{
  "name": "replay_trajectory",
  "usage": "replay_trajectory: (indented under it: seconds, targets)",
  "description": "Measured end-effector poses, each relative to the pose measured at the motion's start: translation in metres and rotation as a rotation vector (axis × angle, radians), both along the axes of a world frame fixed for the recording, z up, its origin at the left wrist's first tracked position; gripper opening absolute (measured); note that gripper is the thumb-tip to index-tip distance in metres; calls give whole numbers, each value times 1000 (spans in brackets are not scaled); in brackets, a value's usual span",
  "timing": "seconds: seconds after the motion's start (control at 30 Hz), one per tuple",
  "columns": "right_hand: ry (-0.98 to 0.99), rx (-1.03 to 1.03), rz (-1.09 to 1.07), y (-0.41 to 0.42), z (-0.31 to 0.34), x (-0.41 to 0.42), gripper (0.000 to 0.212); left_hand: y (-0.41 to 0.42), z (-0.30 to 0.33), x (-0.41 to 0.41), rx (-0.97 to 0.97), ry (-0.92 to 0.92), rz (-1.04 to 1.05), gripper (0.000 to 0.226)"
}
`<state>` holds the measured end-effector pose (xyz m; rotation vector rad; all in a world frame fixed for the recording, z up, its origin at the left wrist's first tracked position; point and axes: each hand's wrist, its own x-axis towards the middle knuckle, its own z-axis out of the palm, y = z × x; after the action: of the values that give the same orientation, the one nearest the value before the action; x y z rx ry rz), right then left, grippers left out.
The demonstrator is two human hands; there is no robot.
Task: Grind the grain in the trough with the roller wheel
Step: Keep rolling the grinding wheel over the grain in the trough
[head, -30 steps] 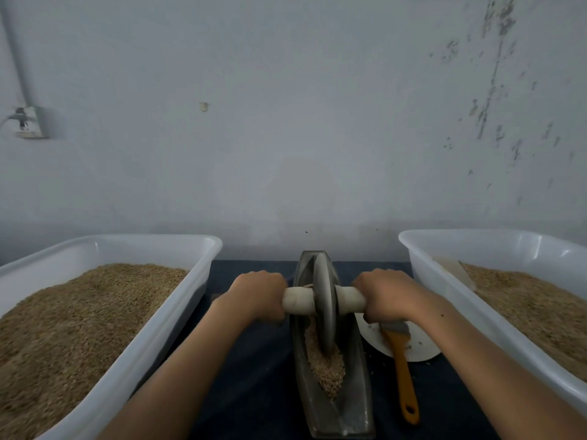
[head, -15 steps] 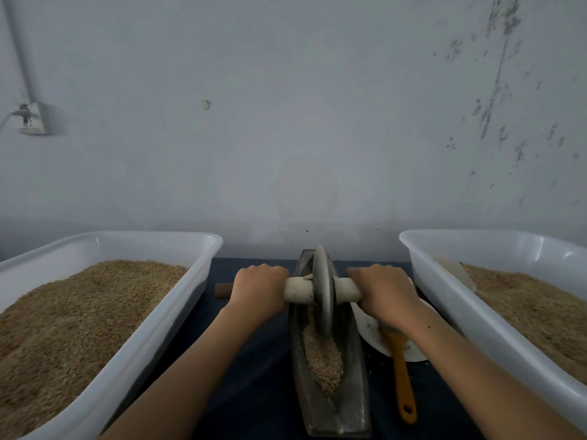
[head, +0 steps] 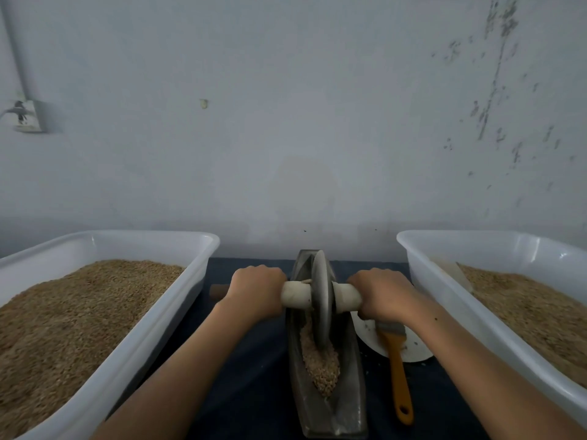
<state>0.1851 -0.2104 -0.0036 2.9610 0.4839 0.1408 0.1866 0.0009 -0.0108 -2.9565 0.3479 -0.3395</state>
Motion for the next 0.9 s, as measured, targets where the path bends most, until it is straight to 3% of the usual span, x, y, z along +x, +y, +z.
replay_trajectory:
  seconds: [0.1,0.2,0.27,0.43,0.5,0.6,0.77,0.9]
  targets:
    - [-165,50,-17,2,-8,2,17,0,-7,2,-48,-147,-1,23]
    - [-183,80,-5,1,-10,1,16,0,-9,1,-39,-190,-14,22]
    - [-93,43,2,-1,-5,-2,19,1,-5,1,-15,-107,-19,27]
    - [164,-47,-8,2,9,-7,29,8,8,-2,-75,330,1,39]
    - [211,-42,-18,1,8,-7,26,8,9,-3,-74,369,3,39]
    - [158,12,-10,-1,5,-4,18,4,8,-3,-19,224,8,39]
    - [-132,63,25,-2,-9,3,20,3,-4,1,-37,-81,-27,24]
    - [-143,75,55,-3,-8,2,19,4,-5,2,-28,-81,-45,26]
